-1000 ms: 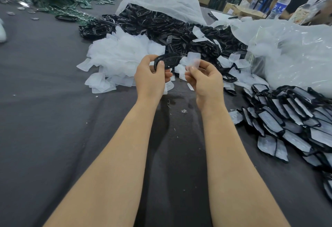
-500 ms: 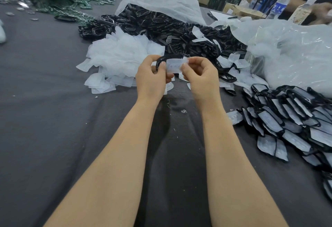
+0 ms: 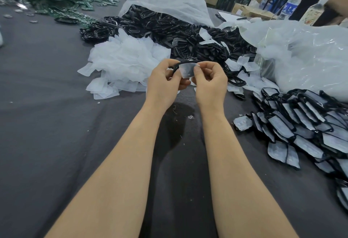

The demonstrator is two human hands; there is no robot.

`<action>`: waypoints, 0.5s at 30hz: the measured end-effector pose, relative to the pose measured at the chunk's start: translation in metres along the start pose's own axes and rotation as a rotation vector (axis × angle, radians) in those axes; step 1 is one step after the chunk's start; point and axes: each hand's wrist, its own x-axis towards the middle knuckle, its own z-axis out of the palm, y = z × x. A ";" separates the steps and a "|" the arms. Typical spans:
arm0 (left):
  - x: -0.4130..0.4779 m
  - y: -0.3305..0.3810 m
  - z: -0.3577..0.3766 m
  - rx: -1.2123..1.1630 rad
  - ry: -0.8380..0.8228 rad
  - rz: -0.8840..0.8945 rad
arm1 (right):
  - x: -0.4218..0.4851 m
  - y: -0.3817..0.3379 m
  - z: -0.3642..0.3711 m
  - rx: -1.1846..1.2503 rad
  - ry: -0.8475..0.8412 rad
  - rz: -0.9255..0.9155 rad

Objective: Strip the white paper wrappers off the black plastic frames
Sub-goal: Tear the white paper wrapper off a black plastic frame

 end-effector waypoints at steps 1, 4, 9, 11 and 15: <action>0.000 0.000 0.000 -0.005 -0.004 0.000 | 0.000 0.000 0.000 0.007 0.003 0.007; -0.001 0.000 0.000 -0.012 -0.018 0.003 | 0.000 0.001 -0.001 0.014 0.014 0.012; 0.000 -0.002 -0.001 -0.009 -0.026 0.003 | 0.001 0.003 -0.001 0.124 0.029 0.042; 0.000 -0.002 -0.001 -0.010 -0.025 -0.001 | 0.005 0.004 -0.003 0.193 -0.004 0.132; 0.000 -0.002 -0.001 0.008 -0.034 -0.010 | 0.011 0.005 -0.009 0.348 -0.180 0.329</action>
